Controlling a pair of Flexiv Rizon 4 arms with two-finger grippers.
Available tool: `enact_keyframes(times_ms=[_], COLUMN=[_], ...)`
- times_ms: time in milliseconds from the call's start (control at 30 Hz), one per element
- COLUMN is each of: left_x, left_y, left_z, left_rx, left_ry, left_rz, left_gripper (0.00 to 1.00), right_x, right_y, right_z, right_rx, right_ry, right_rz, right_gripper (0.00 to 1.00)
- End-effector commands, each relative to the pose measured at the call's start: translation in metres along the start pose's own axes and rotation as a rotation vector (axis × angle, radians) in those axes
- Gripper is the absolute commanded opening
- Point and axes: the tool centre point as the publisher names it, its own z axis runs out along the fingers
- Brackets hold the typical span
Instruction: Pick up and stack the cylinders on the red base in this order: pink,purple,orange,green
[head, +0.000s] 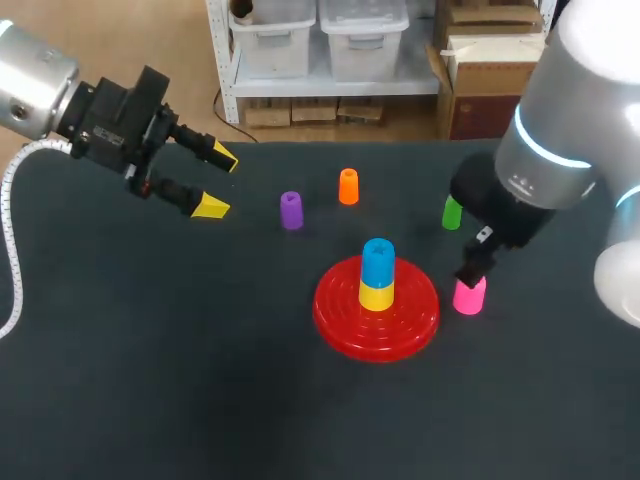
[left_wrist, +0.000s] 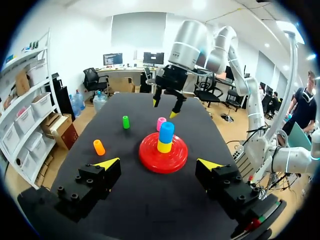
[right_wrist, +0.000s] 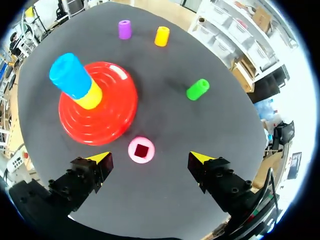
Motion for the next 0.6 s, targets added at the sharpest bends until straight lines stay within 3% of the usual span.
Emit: enact_keyframes(times_ms=[33,300,600], left_x=[0.001,0.001,0.001], left_y=[0.001,0.001,0.001], left_z=[0.000,0.000,0.000], left_rx=[0.002,0.002,0.002], left_ry=[-0.002,-0.002,-0.002], left_rz=[0.002,0.002,0.002], left_gripper=[1.00,1.00,1.00], right_x=[-0.006,-0.009,-0.002], right_y=[0.008,0.022,0.023], right_z=[0.008,0.025,0.031], right_rx=[-0.004,-0.058,-0.020], right_ry=[0.013,0.038,0.069], right_rz=[-0.007,-0.017,0.007], right_gripper=[1.00,1.00,1.00])
